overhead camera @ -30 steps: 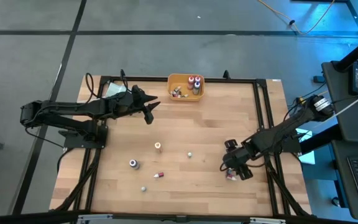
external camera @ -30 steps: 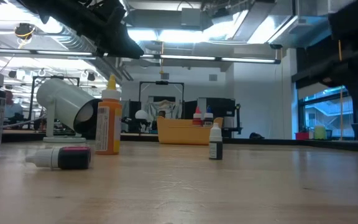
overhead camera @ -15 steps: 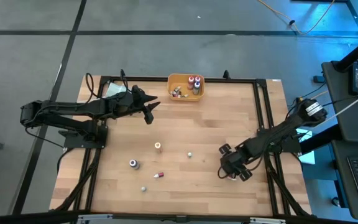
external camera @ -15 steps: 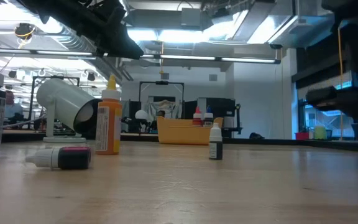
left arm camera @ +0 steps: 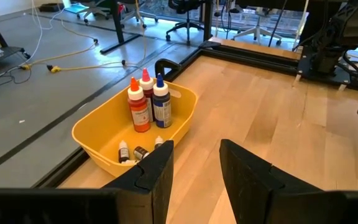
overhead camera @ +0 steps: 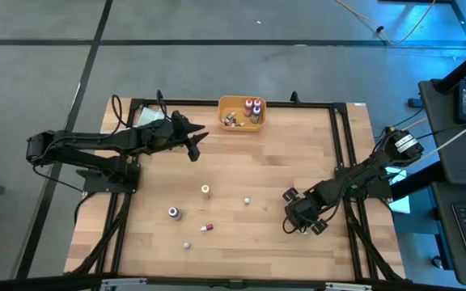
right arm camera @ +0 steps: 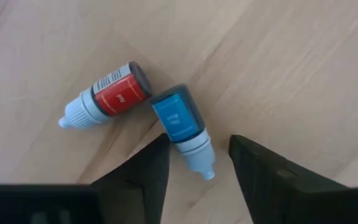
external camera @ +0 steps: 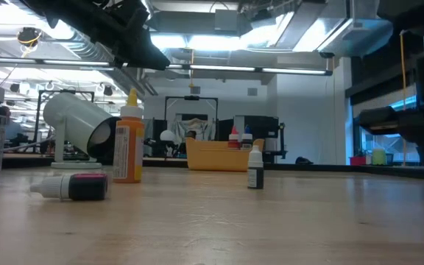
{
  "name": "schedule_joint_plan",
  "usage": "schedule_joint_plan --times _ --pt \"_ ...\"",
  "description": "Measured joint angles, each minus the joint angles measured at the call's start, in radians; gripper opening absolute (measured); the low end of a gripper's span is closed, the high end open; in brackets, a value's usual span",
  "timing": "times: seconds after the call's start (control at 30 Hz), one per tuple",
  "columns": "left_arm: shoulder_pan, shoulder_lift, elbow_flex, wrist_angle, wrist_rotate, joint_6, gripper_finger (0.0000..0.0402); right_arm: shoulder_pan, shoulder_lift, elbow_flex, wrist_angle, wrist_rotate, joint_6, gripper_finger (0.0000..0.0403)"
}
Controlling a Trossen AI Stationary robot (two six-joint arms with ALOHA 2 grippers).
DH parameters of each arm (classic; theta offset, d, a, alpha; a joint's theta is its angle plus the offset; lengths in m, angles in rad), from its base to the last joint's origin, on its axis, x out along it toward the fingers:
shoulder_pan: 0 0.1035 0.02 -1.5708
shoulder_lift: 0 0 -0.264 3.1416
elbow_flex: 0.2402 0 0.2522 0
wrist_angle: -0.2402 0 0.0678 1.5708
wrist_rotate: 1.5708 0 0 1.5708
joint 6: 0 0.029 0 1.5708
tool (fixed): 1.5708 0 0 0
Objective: Pick & Place food coloring
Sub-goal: Put the small blue food coloring bottle into the yellow bin
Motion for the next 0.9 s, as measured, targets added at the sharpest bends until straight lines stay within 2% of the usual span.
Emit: schedule_joint_plan --times 0.5,0.73,0.8,0.9 --pt "0.0 0.0 0.0 0.0 0.0 0.0 0.0127 0.0 0.001 0.0 0.02 -0.001 0.003 0.0096" --pt "0.0 0.0 0.0 0.0 0.0 -0.012 0.0127 -0.004 -0.014 0.0 0.008 -0.003 0.125 0.0078" --pt "0.0 0.0 0.0 0.0 0.0 -0.011 0.0127 -0.025 -0.029 -0.003 -0.004 -0.014 0.163 0.0077" --pt "0.0 0.0 0.0 0.0 0.0 -0.012 0.0127 -0.081 -0.073 -0.006 -0.014 0.027 0.224 0.0076"
